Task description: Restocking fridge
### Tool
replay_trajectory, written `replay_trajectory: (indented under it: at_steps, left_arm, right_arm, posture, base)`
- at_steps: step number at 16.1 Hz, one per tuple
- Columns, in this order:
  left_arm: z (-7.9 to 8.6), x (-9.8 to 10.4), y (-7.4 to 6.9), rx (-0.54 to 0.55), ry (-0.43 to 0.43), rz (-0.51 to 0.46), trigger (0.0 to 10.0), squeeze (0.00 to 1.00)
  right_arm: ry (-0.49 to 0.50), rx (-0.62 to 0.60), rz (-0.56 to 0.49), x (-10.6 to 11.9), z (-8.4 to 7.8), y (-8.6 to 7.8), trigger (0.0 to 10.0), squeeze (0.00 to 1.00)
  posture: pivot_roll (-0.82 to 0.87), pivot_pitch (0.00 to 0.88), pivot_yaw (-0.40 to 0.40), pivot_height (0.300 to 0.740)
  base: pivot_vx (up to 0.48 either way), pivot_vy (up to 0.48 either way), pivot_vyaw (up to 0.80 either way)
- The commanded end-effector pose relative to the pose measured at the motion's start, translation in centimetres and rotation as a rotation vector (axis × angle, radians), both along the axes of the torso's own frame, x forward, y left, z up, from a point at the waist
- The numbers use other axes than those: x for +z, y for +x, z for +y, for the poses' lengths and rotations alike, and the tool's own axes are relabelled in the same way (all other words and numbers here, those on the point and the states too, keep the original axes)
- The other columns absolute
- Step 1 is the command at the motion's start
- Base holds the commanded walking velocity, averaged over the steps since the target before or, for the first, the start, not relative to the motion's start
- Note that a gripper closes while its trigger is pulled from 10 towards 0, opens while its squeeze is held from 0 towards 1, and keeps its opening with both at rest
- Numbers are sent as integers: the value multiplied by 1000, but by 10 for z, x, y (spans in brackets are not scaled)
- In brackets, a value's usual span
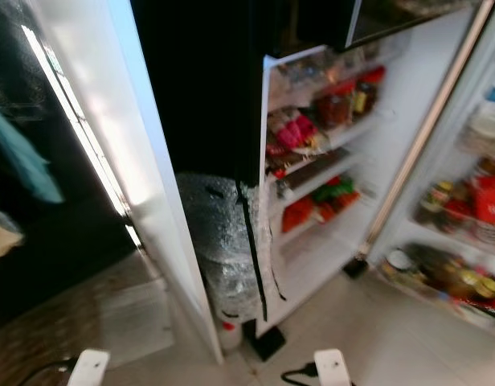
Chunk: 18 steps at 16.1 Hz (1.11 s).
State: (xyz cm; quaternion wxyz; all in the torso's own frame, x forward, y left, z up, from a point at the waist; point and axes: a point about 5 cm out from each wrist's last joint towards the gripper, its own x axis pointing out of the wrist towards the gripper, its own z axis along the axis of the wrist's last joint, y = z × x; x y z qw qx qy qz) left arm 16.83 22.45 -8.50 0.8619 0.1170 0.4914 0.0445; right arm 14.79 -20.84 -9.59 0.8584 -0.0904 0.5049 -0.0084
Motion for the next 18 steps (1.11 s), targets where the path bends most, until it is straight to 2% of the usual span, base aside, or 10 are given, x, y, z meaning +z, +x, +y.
replay_trajectory:
  at_steps: [1,15,18]
  left_arm:
    - [5,-1,-5,-2,13,19,10000,0]
    - [5,-2,-6,-18,12,23,10000,0]
    - [5,-2,-6,-15,8,22,10000,0]
  right_arm:
    - [5,8,13,-2,4,-2,10000,0]
    - [7,14,15,-2,5,-4,10000,0]
    - [30,-14,11,-3,5,-4,10000,0]
  posture:
    - [-116,0,-5,740]
    - [-118,0,-2,740]
    - [-118,0,-1,740]
  base:
    - [0,0,800]
    - [0,0,800]
    - [0,0,0]
